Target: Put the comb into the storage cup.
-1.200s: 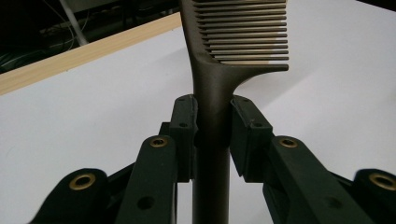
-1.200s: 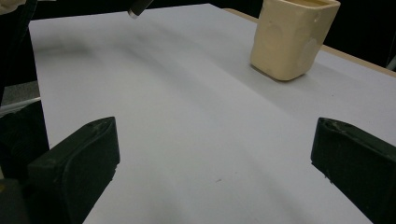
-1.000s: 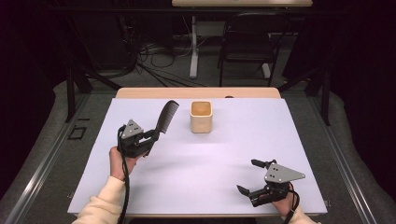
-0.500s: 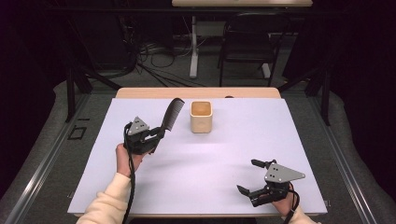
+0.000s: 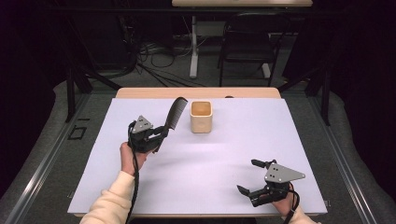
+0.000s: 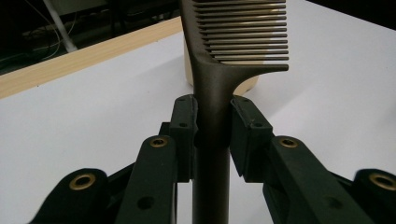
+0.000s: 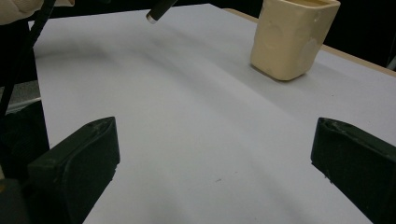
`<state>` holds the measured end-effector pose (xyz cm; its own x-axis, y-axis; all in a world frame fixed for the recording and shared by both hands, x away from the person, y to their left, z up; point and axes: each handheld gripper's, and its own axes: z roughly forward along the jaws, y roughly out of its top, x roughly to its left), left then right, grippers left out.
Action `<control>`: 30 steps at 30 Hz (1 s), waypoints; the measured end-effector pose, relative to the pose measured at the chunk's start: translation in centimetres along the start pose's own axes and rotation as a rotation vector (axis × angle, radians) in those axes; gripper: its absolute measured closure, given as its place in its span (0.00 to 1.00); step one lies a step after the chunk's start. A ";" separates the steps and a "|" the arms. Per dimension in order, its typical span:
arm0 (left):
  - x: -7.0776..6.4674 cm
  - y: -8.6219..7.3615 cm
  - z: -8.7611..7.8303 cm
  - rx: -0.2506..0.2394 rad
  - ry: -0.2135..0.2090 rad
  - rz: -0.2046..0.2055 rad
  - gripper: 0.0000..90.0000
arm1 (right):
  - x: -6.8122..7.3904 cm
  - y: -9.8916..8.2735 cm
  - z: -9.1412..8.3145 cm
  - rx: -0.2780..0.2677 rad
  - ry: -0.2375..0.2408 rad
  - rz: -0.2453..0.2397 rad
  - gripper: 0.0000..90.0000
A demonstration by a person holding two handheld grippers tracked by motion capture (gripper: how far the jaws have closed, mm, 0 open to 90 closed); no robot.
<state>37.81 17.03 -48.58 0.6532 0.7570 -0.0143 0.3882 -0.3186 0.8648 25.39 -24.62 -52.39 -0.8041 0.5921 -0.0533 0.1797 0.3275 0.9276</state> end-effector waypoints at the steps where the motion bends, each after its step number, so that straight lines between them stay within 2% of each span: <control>1: 0.0 0.1 0.1 -0.001 0.000 -0.004 0.80 | 0.0 0.0 0.0 0.000 0.000 0.001 0.01; 30: 0.0 2.0 2.0 0.014 -0.008 0.000 0.80 | 0.0 0.0 0.0 0.002 -0.001 0.001 0.01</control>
<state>39.84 15.30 -47.87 0.6584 0.7524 -0.0185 0.3975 -0.3267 0.8575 25.40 -24.61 -52.40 -0.8034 0.5931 -0.0524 0.1821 0.3285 0.9268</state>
